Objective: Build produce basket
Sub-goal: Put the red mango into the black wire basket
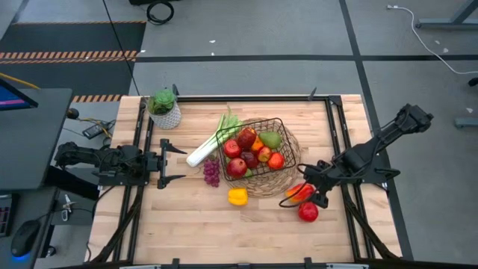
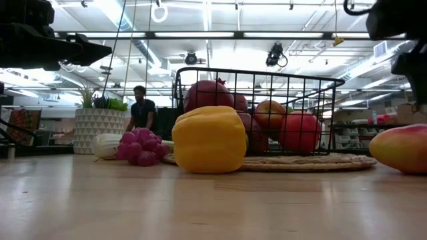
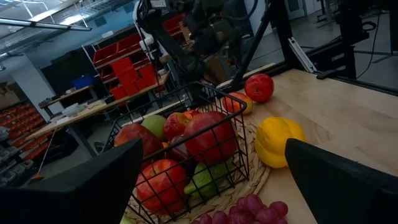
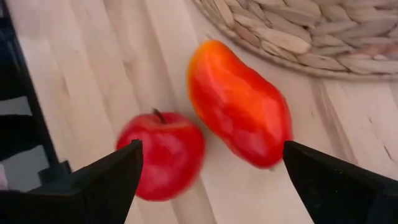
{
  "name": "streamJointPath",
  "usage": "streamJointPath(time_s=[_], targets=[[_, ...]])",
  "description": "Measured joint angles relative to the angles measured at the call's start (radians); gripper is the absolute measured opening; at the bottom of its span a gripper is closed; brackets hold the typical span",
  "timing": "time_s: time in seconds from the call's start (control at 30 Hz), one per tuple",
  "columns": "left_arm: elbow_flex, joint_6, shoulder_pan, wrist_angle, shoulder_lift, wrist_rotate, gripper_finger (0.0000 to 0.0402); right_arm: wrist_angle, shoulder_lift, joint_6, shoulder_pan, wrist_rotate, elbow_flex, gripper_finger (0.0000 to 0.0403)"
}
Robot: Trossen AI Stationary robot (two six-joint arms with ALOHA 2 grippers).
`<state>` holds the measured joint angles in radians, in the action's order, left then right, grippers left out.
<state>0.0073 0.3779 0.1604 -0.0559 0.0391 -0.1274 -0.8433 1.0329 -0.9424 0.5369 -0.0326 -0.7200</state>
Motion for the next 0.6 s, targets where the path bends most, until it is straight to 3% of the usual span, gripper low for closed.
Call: streamJointPath(time_s=[0.3,0.6], targets=[[0.000,0.000,0.000,0.000,0.000,0.000,0.0400,-0.006,-0.076,0.057,-0.018,0.012,0.064,0.0388],[0.000,0.000,0.000,0.000,0.000,0.000,0.0400,0.088,0.017,0.388,-0.019,-0.157,0.093,0.0389]])
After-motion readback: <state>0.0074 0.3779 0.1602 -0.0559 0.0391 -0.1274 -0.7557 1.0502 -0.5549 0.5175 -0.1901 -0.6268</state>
